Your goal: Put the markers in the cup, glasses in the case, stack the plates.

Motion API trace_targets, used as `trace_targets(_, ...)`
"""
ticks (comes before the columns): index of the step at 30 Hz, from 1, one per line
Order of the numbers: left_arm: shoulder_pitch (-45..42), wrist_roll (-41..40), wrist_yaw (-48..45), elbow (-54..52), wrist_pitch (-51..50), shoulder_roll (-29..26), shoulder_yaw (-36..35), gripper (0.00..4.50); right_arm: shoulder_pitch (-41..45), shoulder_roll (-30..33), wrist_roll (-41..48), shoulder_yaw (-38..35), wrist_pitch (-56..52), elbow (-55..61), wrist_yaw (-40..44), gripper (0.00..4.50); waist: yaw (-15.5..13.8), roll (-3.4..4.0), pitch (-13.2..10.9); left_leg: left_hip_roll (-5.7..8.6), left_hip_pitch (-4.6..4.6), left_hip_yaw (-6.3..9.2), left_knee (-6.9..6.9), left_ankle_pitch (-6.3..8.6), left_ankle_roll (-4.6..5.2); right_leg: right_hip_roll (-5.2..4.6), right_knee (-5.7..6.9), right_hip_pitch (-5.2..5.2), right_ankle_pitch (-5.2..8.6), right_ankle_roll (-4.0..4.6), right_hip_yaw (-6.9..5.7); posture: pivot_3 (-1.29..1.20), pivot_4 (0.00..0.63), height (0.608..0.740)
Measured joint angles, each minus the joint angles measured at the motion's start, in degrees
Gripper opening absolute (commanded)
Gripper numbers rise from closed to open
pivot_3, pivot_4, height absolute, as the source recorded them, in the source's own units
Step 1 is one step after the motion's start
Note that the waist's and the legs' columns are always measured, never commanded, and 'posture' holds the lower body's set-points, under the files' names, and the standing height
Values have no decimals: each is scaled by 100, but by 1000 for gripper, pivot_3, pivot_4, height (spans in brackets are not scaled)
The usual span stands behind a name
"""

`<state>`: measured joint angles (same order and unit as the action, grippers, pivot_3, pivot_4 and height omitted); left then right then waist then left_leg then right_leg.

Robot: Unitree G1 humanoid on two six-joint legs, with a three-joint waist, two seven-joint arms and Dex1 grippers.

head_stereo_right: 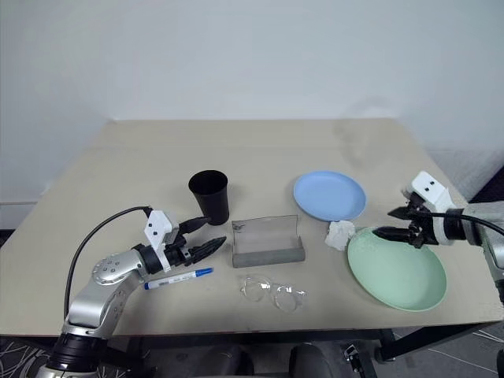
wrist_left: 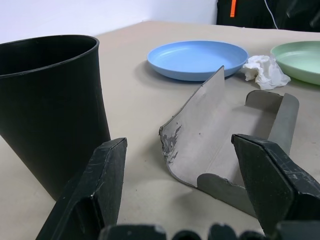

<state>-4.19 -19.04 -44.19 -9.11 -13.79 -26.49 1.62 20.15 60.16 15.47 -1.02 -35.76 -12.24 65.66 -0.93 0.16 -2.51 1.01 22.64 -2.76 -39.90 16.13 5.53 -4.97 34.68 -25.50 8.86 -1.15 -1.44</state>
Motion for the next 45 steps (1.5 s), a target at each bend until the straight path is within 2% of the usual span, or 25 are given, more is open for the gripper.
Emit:
trace_targets(6,-90,2,-37,24,0,2,4,3520,43,33,-234,2,0,-1053,-114,3603,5,1,-1,0,-5,-4,-3,-2,1,2,1,5,0,0,1,0,0,740)
trace_targets(13,-194,-3,-120,98,0,54,30,3520,583,-24,-515,32,127,-2109,-324,3603,38,5,0,-1,-9,-11,-5,-5,4,6,2,7,-1,-2,6,0,0,740)
trace_targets(18,-185,-163,-224,-41,-99,150,44,3520,683,-99,-674,137,261,-2524,-337,3603,37,6,0,3,-6,-12,-5,-5,8,5,1,7,-3,-6,11,0,0,740)
trace_targets(28,-74,-617,-248,-972,-601,421,426,3520,882,-297,-879,197,433,-3027,-378,3603,38,6,0,5,-10,-14,-8,-13,19,7,2,12,-6,-11,16,0,0,740)
trace_targets(31,-74,-657,-217,-1075,-701,434,506,3562,892,-346,-887,197,463,-3152,-398,2989,39,6,0,5,-10,-18,-10,-15,21,7,2,14,-7,-14,19,0,0,740)
trace_targets(39,-75,-657,-197,-1074,-804,433,616,3562,904,-379,-891,197,472,-3205,-431,227,42,6,0,5,-11,-25,-13,-17,25,9,2,13,-10,-17,26,0,0,740)
trace_targets(40,-75,-658,-197,-1074,-805,431,616,3562,914,-379,-887,192,474,-3206,-413,41,43,6,0,5,-12,-25,-13,-17,25,9,2,13,-10,-17,27,0,0,740)
trace_targets(45,-87,-658,-197,-1073,-807,428,616,3562,1017,-419,-892,193,527,-3336,-415,41,70,2,1,4,-14,-30,-20,-19,29,8,2,17,-12,-21,32,0,0,740)
